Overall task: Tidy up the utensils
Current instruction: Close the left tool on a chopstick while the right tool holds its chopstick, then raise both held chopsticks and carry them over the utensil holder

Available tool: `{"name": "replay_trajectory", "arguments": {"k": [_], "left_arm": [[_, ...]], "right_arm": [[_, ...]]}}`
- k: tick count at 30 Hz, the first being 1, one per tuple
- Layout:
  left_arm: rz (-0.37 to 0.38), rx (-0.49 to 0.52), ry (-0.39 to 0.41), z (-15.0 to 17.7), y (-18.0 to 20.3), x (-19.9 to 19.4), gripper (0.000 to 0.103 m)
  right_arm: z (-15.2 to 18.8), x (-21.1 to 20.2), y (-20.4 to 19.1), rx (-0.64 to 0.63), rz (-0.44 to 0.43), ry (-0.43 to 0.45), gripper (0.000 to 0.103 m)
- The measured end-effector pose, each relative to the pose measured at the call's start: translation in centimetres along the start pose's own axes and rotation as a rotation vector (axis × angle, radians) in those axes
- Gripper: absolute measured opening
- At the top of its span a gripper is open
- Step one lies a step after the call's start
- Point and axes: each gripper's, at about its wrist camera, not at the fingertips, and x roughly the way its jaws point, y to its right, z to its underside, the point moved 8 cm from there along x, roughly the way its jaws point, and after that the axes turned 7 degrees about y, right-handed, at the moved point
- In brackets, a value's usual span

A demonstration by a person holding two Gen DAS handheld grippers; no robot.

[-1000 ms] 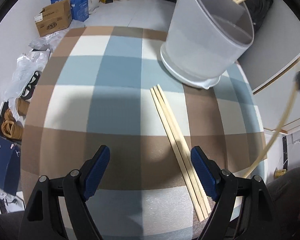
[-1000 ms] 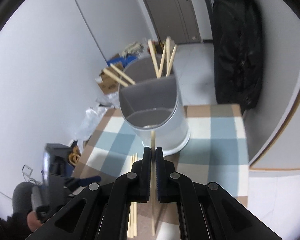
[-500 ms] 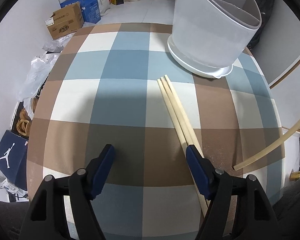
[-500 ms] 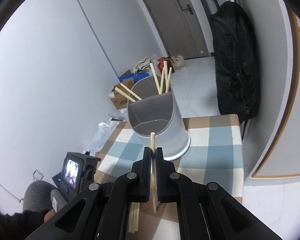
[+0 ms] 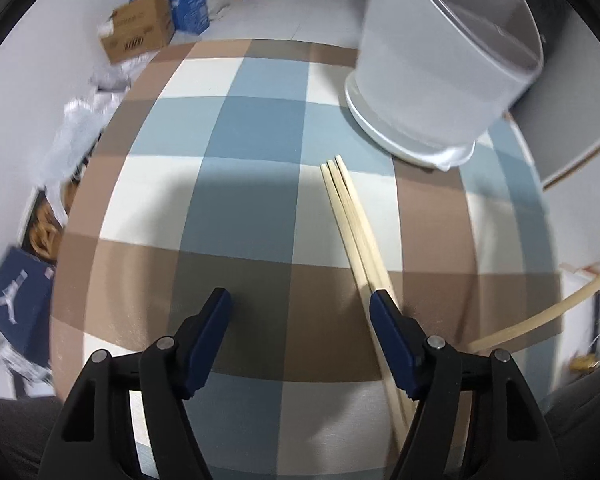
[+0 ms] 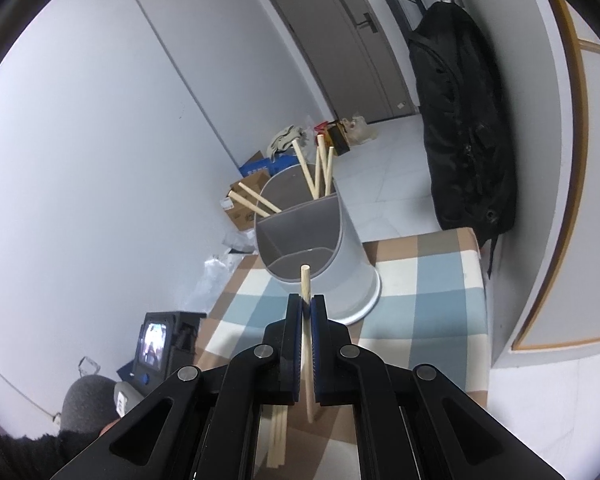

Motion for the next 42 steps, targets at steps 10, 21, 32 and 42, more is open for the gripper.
{"name": "replay_trajectory", "arguments": {"k": [10, 21, 32, 42], "left_arm": [[-0.059, 0.062, -0.066, -0.5, 0.3, 0.6, 0.068], [-0.023, 0.084, -0.065, -2.6, 0.5, 1.1, 0.042], [0.032, 0.125, -0.052, -3.7, 1.5, 1.3, 0.002], [0.129, 0.058, 0.152, -5.5, 1.0, -5.1, 0.002]], "right_arm": [[0.0, -0.3, 0.0, 0.009, -0.002, 0.006, 0.004], [-0.1, -0.1, 0.0, 0.018, -0.011, 0.000, 0.004], [-0.1, 0.6, 0.9, 0.040, 0.009, -0.017, 0.004], [0.1, 1.5, 0.8, 0.031, 0.029, -0.029, 0.004]]}}
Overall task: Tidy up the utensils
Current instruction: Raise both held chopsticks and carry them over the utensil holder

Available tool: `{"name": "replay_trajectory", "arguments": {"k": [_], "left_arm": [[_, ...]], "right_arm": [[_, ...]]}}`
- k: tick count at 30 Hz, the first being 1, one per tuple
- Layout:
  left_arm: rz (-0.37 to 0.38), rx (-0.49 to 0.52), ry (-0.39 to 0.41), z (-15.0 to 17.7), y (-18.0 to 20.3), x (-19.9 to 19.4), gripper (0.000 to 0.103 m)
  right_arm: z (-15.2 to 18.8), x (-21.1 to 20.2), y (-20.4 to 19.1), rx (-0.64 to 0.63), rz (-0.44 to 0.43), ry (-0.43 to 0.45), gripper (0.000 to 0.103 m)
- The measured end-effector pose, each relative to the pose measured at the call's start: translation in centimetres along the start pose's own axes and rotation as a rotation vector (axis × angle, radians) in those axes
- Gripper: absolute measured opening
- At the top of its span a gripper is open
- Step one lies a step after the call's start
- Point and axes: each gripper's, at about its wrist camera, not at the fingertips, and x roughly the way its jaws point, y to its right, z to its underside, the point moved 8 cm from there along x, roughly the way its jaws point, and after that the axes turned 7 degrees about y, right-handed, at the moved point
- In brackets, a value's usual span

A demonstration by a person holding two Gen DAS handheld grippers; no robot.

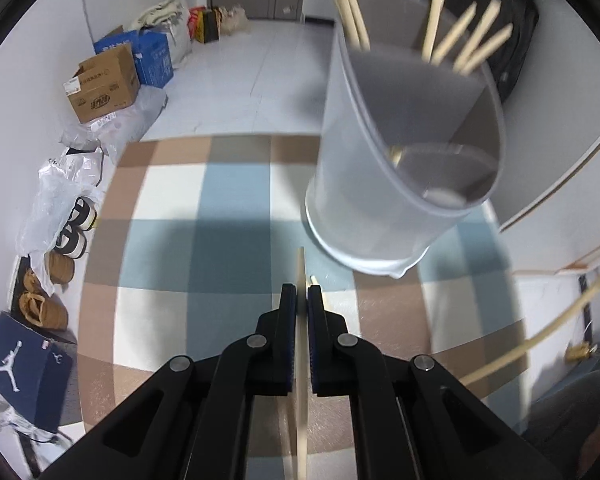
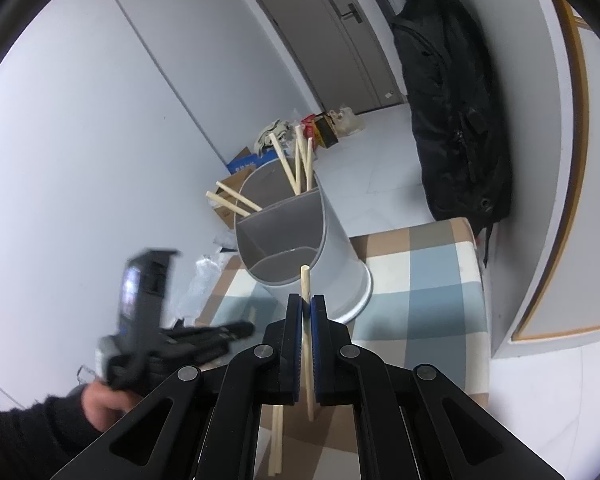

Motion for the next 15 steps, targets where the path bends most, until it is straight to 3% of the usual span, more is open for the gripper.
{"name": "replay_trajectory", "arguments": {"k": [9, 15], "left_arm": [[0.051, -0.002, 0.135, -1.7, 1.1, -4.2, 0.001], [0.079, 0.054, 0.213, -3.0, 1.6, -6.5, 0.001]], "right_arm": [[-0.3, -0.6, -1.0, -0.023, -0.012, 0.032, 0.004], [-1.1, -1.3, -2.3, -0.059, -0.019, 0.059, 0.004]]}}
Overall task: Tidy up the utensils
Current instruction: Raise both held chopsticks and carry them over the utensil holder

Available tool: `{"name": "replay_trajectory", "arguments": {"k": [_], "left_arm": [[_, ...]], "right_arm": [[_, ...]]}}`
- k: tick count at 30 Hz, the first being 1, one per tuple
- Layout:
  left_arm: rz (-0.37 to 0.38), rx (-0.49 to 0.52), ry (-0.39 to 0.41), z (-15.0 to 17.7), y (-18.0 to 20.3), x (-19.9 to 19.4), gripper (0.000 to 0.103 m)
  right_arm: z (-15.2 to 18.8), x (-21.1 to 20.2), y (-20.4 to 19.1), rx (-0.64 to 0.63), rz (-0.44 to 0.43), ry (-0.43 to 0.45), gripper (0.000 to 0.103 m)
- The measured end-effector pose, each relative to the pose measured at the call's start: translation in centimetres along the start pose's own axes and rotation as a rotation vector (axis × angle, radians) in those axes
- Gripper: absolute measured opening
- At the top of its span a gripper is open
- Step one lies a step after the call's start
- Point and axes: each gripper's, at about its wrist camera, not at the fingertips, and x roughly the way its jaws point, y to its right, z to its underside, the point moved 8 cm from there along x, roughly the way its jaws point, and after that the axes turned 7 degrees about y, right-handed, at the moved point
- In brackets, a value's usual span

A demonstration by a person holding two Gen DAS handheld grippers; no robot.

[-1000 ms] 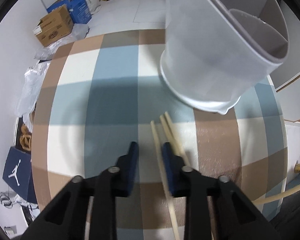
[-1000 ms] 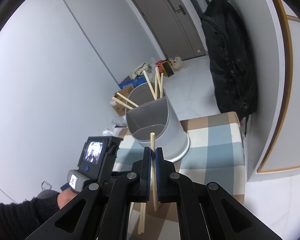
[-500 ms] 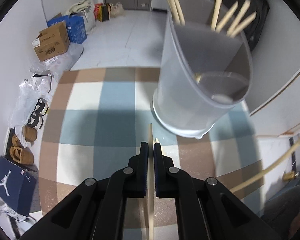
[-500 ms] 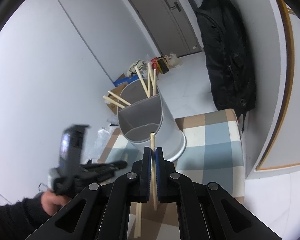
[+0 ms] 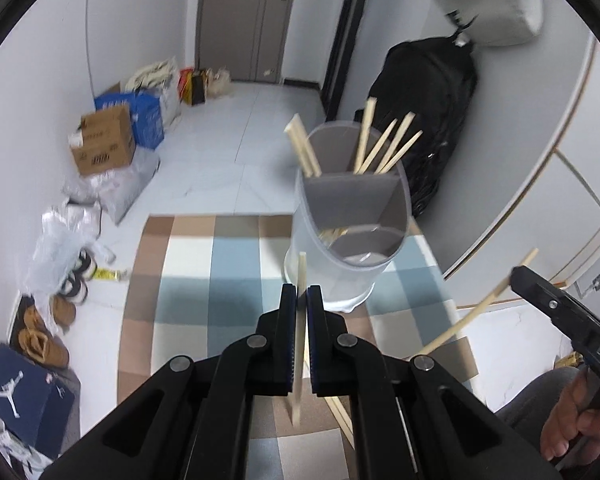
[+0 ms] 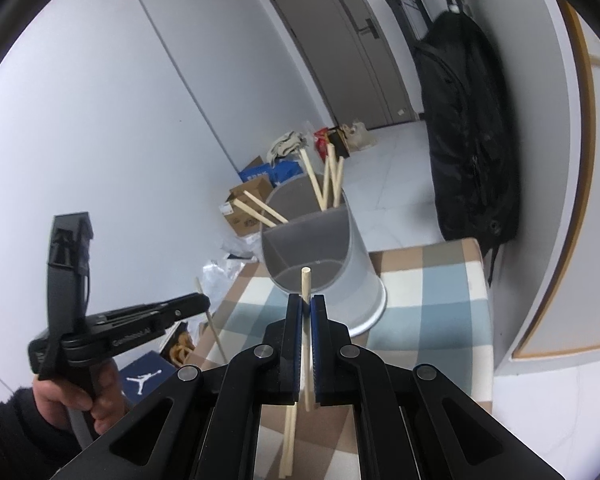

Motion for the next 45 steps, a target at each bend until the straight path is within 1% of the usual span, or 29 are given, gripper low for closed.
{"name": "replay_trajectory", "arguments": {"k": [4, 9, 14, 16, 18, 20, 24, 29, 31, 33, 37, 40, 45], "left_arm": [[0.029, 0.011, 0.037, -1.6, 0.3, -1.4, 0.001], [0.047, 0.035, 0.087, -3.9, 1.0, -2.9, 0.001], [0.075, 0.054, 0.131, -6.9, 2.0, -4.4, 0.001], [0.074, 0.058, 0.125, -8.3, 2.2, -4.6, 0.001], [0.092, 0.053, 0.127, -9.5, 2.5, -4.9, 0.001], [0.099, 0.062, 0.149, -11.1, 2.7, -5.4, 0.001], [0.114, 0.069, 0.167, -13.4, 3.2, -5.5, 0.001], [0.103, 0.095, 0.179, -15.9, 3.3, -4.6, 0.001], [0.114, 0.095, 0.174, -16.4, 3.4, -4.1, 0.001], [0.110, 0.109, 0.178, -16.8, 3.4, -3.5, 0.001], [0.105, 0.134, 0.163, -16.7, 3.4, -1.7, 0.001], [0.111, 0.128, 0.137, -16.5, 3.0, -0.4, 0.001], [0.111, 0.120, 0.117, -16.2, 2.6, 1.0, 0.001]], "right_arm": [[-1.3, -0.7, -1.1, -0.017, -0.010, 0.028, 0.004], [-3.8, -1.1, -2.6, -0.047, -0.023, 0.059, 0.003], [-7.4, -1.0, -3.7, -0.079, -0.018, 0.098, 0.003], [-8.6, -0.9, -3.9, -0.089, -0.017, 0.111, 0.003], [-10.5, -0.8, -4.0, -0.092, -0.014, 0.135, 0.003], [-12.0, -0.5, -4.0, -0.087, -0.013, 0.147, 0.003], [-14.4, 0.4, -4.2, -0.091, -0.007, 0.163, 0.003], [-16.8, 2.0, -4.3, -0.107, 0.011, 0.170, 0.003], [-17.4, 2.4, -4.3, -0.113, 0.015, 0.175, 0.003], [-18.0, 2.9, -4.3, -0.124, 0.020, 0.179, 0.003], [-18.6, 4.0, -4.0, -0.133, 0.027, 0.179, 0.003], [-18.5, 4.9, -3.5, -0.120, 0.028, 0.166, 0.003], [-18.3, 6.0, -2.6, -0.113, 0.031, 0.151, 0.003]]}}
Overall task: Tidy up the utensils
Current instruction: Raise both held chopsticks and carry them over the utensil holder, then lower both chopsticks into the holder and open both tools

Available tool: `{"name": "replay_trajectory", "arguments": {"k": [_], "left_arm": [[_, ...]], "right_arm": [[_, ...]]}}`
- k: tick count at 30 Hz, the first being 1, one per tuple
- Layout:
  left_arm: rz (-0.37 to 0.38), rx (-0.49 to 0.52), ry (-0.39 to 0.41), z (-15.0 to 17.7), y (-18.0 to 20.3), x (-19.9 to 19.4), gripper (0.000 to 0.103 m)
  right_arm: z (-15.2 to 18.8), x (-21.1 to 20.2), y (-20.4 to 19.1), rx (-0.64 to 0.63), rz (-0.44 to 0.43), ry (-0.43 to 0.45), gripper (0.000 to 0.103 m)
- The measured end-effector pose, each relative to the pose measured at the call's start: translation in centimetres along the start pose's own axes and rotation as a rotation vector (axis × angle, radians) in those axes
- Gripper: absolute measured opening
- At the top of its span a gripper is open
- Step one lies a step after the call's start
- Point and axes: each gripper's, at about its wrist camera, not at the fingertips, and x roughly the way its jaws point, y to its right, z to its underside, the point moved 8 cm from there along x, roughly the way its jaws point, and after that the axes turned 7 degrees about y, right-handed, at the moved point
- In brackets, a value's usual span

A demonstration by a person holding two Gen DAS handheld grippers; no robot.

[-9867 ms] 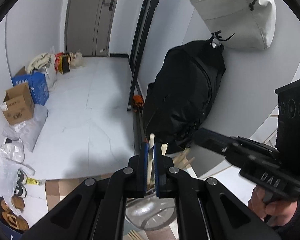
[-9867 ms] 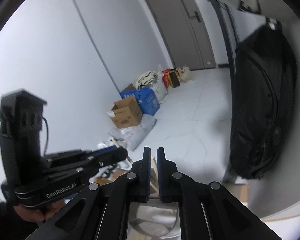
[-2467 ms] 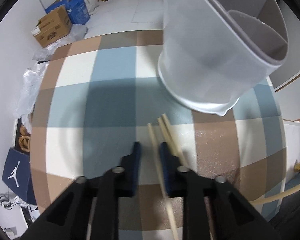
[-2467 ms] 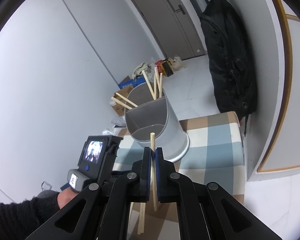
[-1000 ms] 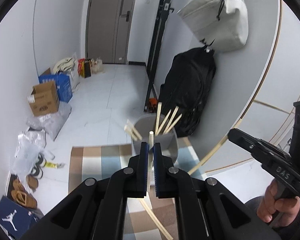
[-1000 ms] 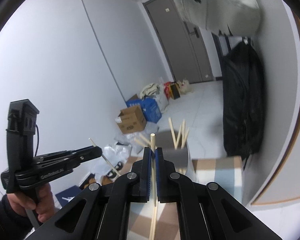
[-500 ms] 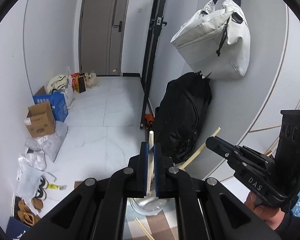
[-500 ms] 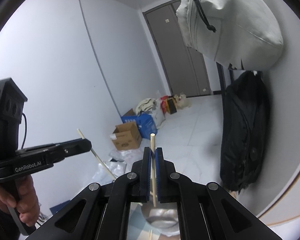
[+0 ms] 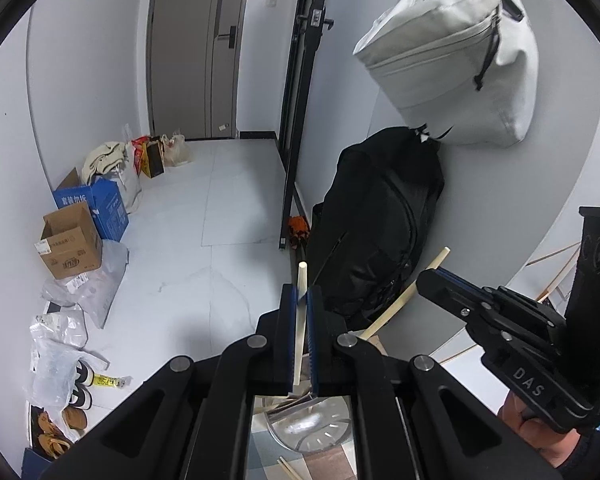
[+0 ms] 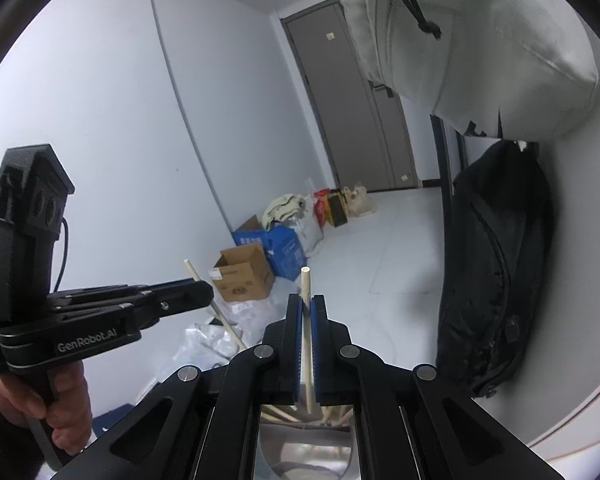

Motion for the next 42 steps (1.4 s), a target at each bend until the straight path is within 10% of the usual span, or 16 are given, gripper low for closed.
{"name": "replay_trajectory", "arguments": {"k": [30, 36, 42], "left_arm": [[0.109, 0.022, -0.197, 4.0, 0.3, 4.8, 0.002], [0.076, -0.007, -0.157, 3.9, -0.3, 3.4, 0.040], [-0.039, -0.008, -0.121, 4.4, -1.0, 1.6, 0.042]], "right_arm": [[6.4, 4.4, 2.2, 0.087, -0.057, -0.174, 0.007], [6.1, 2.8, 3.7, 0.158, -0.034, -0.147, 0.022], [6.2, 0.7, 4.3, 0.169, 0.002, -0.113, 0.034]]}}
